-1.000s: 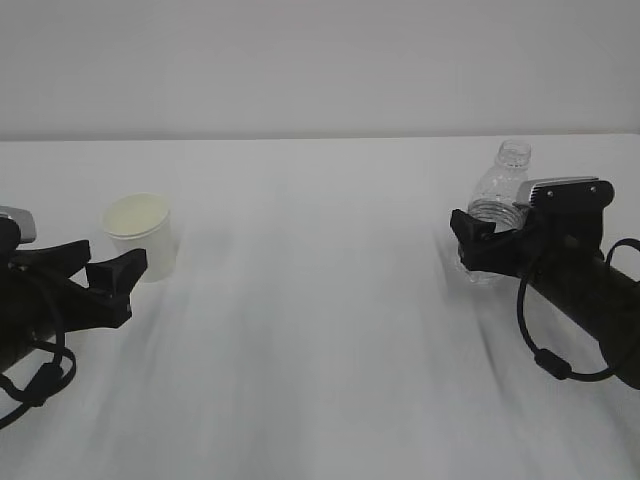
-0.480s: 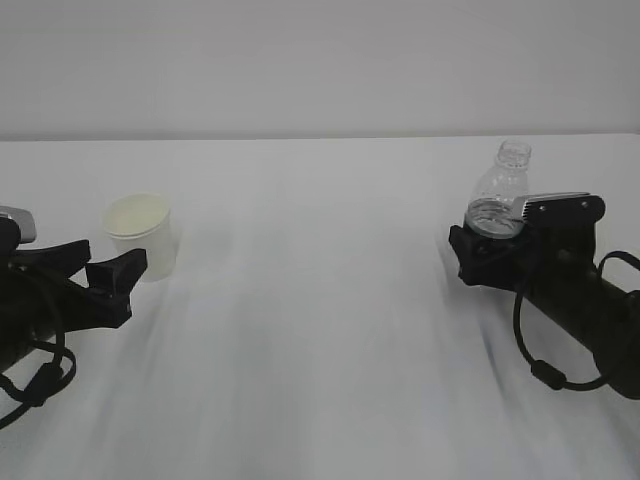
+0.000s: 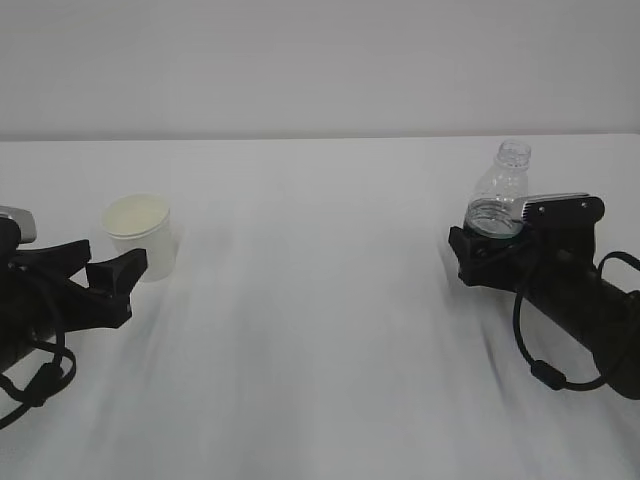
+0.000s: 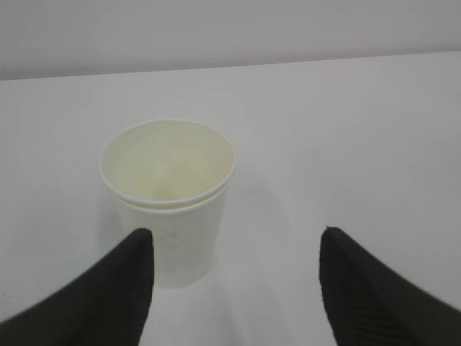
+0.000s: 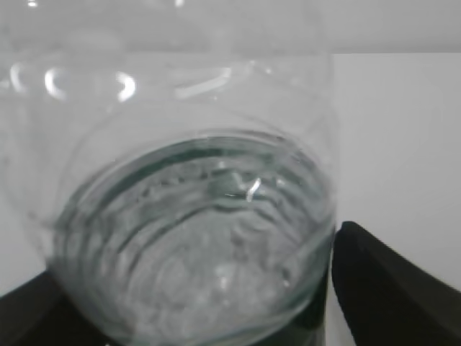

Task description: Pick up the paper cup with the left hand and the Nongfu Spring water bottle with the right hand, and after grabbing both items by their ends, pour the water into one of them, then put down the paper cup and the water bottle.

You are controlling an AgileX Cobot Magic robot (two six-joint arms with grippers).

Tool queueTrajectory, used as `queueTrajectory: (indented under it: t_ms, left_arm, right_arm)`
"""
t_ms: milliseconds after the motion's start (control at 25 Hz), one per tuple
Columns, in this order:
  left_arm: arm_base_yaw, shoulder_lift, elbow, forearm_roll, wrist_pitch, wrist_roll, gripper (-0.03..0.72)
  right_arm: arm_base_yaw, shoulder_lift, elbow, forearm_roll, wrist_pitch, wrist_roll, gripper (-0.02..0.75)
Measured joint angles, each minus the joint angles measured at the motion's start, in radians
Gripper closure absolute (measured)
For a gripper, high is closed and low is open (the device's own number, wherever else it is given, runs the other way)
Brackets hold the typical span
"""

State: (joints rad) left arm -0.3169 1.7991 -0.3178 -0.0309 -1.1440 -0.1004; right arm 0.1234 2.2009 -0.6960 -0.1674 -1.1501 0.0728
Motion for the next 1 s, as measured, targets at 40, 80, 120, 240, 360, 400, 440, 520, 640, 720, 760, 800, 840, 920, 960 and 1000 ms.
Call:
queueTrajectory:
  t_ms: [40, 80, 120, 240, 360, 400, 440, 520, 640, 720, 760, 800, 840, 920, 960, 1000]
  left_arm:
    - [0.000, 0.000, 0.000, 0.000, 0.000, 0.000, 0.175]
    - [0.000, 0.000, 0.000, 0.000, 0.000, 0.001, 0.175]
    - [0.000, 0.000, 0.000, 0.000, 0.000, 0.001, 0.175]
    - [0.000, 0.000, 0.000, 0.000, 0.000, 0.001, 0.175]
    - [0.000, 0.000, 0.000, 0.000, 0.000, 0.001, 0.175]
    - [0.000, 0.000, 0.000, 0.000, 0.000, 0.001, 0.175]
    - [0.000, 0.000, 0.000, 0.000, 0.000, 0.001, 0.175]
    - [0.000, 0.000, 0.000, 0.000, 0.000, 0.001, 0.175]
    - [0.000, 0.000, 0.000, 0.000, 0.000, 0.001, 0.175]
    - [0.000, 0.000, 0.000, 0.000, 0.000, 0.001, 0.175]
    - [0.000, 0.000, 0.000, 0.000, 0.000, 0.001, 0.175]
    - [0.000, 0.000, 0.000, 0.000, 0.000, 0.001, 0.175]
    - [0.000, 0.000, 0.000, 0.000, 0.000, 0.001, 0.176]
    - [0.000, 0.000, 0.000, 0.000, 0.000, 0.001, 0.176]
    - [0.000, 0.000, 0.000, 0.000, 0.000, 0.001, 0.176]
    - [0.000, 0.000, 0.000, 0.000, 0.000, 0.002, 0.176]
  right_arm:
    - [0.000, 0.000, 0.000, 0.000, 0.000, 0.000, 0.075]
    - [0.000, -0.004, 0.000, 0.000, 0.000, 0.000, 0.075]
    - [0.000, -0.010, 0.000, 0.000, 0.000, 0.000, 0.075]
    - [0.000, -0.015, -0.007, 0.000, 0.000, 0.000, 0.075]
    - [0.000, -0.016, -0.007, 0.000, 0.000, 0.000, 0.076]
    - [0.000, -0.016, -0.007, 0.000, 0.000, 0.000, 0.076]
    - [0.000, -0.016, -0.007, 0.000, 0.000, 0.000, 0.078]
    - [0.000, -0.016, -0.007, 0.002, 0.000, 0.000, 0.092]
    - [0.000, -0.016, -0.007, 0.002, 0.000, 0.000, 0.153]
    - [0.000, -0.016, -0.007, 0.000, 0.000, -0.002, 0.203]
    - [0.000, -0.017, -0.007, 0.000, 0.000, -0.004, 0.218]
    - [0.000, -0.017, -0.007, -0.002, 0.000, -0.006, 0.231]
    - [0.000, -0.017, -0.007, -0.003, 0.000, -0.006, 0.239]
    - [0.000, -0.017, -0.007, -0.006, 0.000, -0.007, 0.248]
    - [0.000, -0.017, -0.007, -0.008, 0.000, -0.007, 0.252]
    - [0.000, -0.017, -0.007, -0.008, 0.000, -0.007, 0.256]
